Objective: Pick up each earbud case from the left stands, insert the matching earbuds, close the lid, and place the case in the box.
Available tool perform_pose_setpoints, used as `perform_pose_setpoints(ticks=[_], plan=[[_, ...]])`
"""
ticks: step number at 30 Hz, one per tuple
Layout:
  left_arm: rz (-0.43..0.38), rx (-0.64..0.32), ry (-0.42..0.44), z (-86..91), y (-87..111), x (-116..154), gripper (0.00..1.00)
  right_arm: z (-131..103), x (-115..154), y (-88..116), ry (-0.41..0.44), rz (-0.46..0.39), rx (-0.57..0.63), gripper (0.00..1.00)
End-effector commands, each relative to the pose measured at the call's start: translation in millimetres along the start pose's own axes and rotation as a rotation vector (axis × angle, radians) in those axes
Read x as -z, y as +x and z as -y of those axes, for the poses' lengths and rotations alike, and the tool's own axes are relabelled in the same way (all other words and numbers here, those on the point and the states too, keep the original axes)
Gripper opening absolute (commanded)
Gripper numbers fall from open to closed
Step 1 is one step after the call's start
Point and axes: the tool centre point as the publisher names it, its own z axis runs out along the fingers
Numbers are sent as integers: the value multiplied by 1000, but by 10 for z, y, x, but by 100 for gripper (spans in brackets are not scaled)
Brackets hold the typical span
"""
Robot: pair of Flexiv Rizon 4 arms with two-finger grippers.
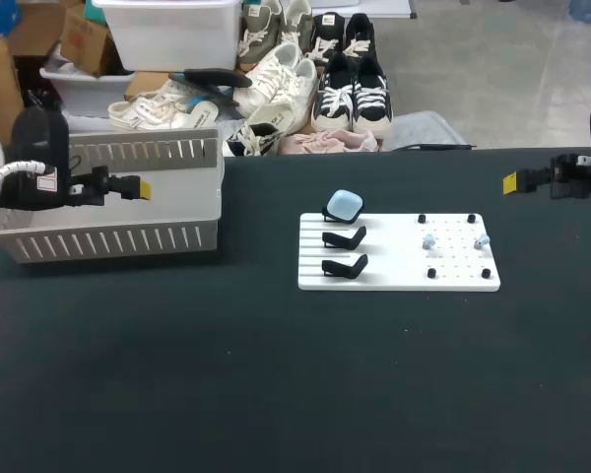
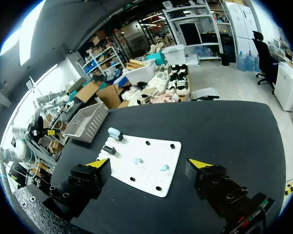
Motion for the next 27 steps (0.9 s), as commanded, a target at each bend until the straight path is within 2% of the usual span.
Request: perform_pose_setpoints(ticks=[1, 8, 18, 27], plan=[[-11, -9, -1, 12, -24, -24, 100, 11, 0, -4, -4, -2, 1, 100], [-2, -168, 78, 81, -171, -156, 100, 11, 0, -4, -4, -2, 1, 100], [36, -419, 247, 241, -485, -347, 100, 11, 0, -4, -4, -2, 1, 100], [50, -681, 383, 501, -675, -560, 100, 11, 0, -4, -4, -2, 1, 100]])
